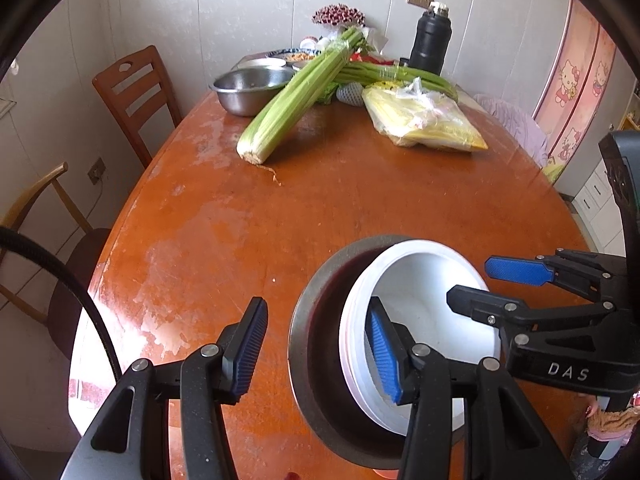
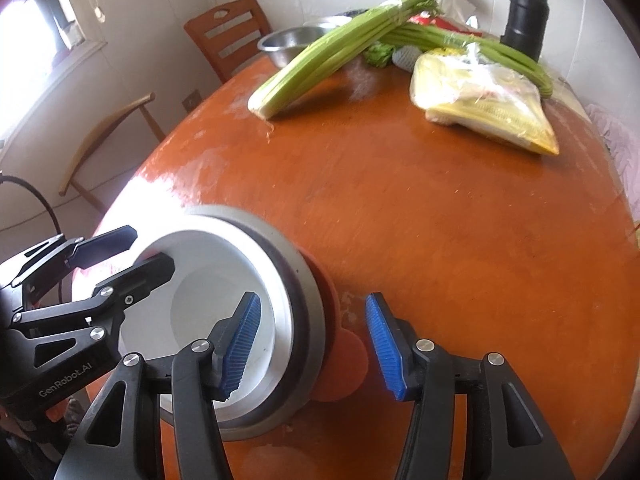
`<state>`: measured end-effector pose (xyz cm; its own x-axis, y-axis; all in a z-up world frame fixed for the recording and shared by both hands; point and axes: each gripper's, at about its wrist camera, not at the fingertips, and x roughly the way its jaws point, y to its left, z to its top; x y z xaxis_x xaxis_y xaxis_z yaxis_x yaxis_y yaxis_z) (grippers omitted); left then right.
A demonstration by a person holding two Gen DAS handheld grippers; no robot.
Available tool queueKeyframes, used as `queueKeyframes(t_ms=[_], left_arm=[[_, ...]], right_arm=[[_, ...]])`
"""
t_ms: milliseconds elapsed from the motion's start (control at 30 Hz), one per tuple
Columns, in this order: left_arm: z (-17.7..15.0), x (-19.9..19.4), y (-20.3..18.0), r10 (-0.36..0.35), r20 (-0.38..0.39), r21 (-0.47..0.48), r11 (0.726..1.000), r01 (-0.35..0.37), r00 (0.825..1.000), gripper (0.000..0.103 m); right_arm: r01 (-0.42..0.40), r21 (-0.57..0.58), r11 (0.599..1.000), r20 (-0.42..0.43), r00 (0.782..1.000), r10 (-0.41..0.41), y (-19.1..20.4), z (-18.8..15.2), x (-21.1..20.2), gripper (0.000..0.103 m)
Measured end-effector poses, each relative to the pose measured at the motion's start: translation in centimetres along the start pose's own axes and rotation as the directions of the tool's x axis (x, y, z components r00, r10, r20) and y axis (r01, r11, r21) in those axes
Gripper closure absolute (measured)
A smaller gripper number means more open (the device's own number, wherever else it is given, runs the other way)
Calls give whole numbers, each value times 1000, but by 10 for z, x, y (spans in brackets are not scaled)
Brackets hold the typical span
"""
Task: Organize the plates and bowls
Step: 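Lower the bowl stack onto the steel pan and open the left gripper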
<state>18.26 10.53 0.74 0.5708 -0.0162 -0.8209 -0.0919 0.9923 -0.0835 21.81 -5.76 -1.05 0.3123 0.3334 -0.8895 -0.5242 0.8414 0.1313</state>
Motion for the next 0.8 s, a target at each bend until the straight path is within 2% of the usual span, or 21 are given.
queueKeyframes(t_ms=[333,633,700,733,800], left_arm=[[-4,-31,-2,33,71,-18,999,-31,997,49],[-23,-63,-11,76,114,-38,997,-72,991,47],[-31,-68,-15,89,112,-50,995,-84,990,46],[-37,-70,-18,93,110,-52,995,-88,990,45],[-48,-73,-24,96,109,-57,994,-90,989,44]], right_arm=[[32,10,999,109,993,-32,-2,-10,-42,45],[39,-2,999,187,982,-38,1,-39,-77,45],[42,-2,999,207,977,-41,1,-51,-82,40],[42,-4,999,209,977,-40,1,-55,-83,35],[39,-5,999,207,978,-37,0,-67,-85,33]])
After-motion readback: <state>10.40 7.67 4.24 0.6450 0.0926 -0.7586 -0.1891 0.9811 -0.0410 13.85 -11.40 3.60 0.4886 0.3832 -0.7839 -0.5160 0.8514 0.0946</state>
